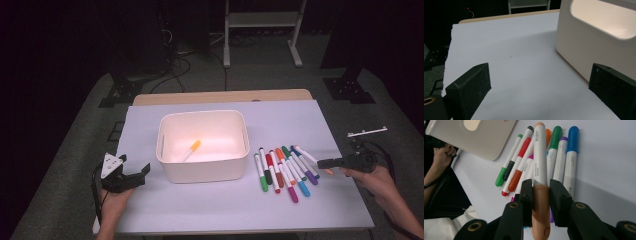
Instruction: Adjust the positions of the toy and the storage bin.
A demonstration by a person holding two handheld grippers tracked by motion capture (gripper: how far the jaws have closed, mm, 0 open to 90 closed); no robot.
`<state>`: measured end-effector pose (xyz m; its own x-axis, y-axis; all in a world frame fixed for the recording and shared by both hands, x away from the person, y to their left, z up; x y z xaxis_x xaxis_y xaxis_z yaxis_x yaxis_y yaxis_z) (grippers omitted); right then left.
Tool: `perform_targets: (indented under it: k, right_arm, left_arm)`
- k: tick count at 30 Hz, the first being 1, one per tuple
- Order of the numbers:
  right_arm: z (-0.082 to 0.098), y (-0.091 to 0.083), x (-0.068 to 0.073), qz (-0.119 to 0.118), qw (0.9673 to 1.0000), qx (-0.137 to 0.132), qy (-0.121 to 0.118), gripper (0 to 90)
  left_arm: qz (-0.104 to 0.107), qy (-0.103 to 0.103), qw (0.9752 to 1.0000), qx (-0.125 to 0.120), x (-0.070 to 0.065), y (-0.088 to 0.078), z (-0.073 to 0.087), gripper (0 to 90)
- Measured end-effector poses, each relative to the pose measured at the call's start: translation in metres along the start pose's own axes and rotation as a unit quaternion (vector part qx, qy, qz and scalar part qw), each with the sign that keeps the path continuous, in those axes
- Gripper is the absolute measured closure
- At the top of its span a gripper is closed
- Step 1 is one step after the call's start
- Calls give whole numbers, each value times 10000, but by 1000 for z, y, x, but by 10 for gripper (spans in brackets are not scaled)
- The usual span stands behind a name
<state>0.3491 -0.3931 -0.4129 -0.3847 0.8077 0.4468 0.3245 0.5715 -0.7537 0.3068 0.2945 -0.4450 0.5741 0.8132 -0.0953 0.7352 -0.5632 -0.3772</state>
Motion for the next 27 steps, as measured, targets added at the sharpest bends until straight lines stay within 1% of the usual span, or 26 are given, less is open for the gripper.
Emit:
perform_targets:
  k: [5,8,9,11,12,13,14,15,16,17,18,19,21,22,24,26,27]
  right_arm:
    - [-2,-1,3,-107,9999,-5,6,726]
    - [-2,2,3,-174,9998,21,20,726]
    - [-2,3,4,-153,9999,54,22,726]
    - [-1,5,3,-185,9998,75,45,726]
    - [-1,7,2,-148,9998,85,38,726]
    - [0,8,3,-4,9999,125,-6,725]
    - [1,10,4,182,9996,175,-141,725]
    - [2,11,5,186,9995,183,-161,725]
    - [3,13,8,315,9989,215,-263,725]
    - [3,15,11,578,9969,303,-438,725]
    - [5,18,13,633,9962,325,-508,725]
    - [6,20,13,628,9961,328,-523,725]
    - [7,25,15,844,9934,402,-657,725]
    - [8,28,15,827,9936,394,-656,725]
    - [10,31,15,982,9914,439,-749,725]
    - [11,34,15,947,9917,415,-765,720]
    - [11,34,16,992,9910,413,-799,719]
  left_arm:
    - [-4,6,10000,2,0,0,0,26]
    - [-7,8,10000,-15,0,0,0,26]
    - [-6,6,10000,-18,0,0,0,26]
    - [-7,11,10000,-18,0,0,0,26]
    - [-7,11,10000,-18,0,0,0,26]
    - [-6,12,10000,-22,0,0,0,27]
    - [-7,18,10000,-23,0,0,0,27]
    - [-9,20,10000,-23,0,0,0,26]
    - [-6,16,10000,-25,0,0,0,27]
    - [-4,12,10000,-24,0,0,0,27]
    - [0,14,10000,-18,0,0,0,26]
    - [3,17,10000,-11,0,0,0,26]
    - [-1,20,10000,-5,-1,0,0,26]
    - [-1,19,10000,-9,0,0,0,27]
    - [-3,6,10000,-22,0,0,0,26]
    - [-2,-2,10000,-11,0,0,0,27]
    - [2,1,10000,-6,0,0,0,27]
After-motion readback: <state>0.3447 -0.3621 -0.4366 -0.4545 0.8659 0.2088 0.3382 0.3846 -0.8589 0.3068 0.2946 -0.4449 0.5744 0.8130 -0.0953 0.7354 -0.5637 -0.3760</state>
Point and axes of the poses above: each handheld gripper's, and its own axes: y roughly forward along the jaws, z roughly out of its underside, x roughly to its left, the point moved 1 cm from there along y, roughly forward along the jaws, and after that the axes turned 14 degrees about z, right-handed, at the moved point
